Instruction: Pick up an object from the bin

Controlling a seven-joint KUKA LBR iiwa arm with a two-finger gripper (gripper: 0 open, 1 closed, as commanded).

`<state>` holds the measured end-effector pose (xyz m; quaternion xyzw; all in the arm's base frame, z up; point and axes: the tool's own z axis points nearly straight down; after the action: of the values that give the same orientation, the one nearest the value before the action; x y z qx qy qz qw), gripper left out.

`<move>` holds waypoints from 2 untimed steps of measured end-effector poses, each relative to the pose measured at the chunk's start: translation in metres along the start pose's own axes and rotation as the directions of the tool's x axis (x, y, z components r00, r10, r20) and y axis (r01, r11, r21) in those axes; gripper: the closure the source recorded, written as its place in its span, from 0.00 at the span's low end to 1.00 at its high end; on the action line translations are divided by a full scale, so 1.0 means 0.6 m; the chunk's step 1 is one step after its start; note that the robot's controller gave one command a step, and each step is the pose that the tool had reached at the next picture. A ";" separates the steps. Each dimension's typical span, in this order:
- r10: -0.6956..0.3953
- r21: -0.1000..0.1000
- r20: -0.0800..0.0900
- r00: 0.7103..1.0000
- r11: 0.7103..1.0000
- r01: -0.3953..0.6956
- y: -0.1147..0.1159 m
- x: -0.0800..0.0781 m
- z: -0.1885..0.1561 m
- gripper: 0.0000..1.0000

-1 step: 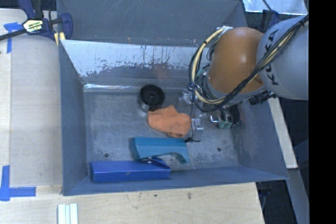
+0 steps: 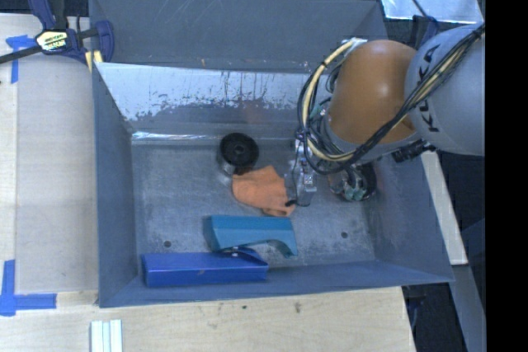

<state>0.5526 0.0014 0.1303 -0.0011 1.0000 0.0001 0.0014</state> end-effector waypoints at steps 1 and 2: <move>0.000 0.000 0.000 1.000 1.000 0.000 0.000 0.000 0.000 0.00; 0.000 0.000 0.000 1.000 1.000 0.000 0.000 0.000 0.000 0.00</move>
Offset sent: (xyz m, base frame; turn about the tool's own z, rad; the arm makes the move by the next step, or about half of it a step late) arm 0.0000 0.0000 0.0000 0.0000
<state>0.5526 0.0014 0.1303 -0.0010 1.0000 0.0001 0.0014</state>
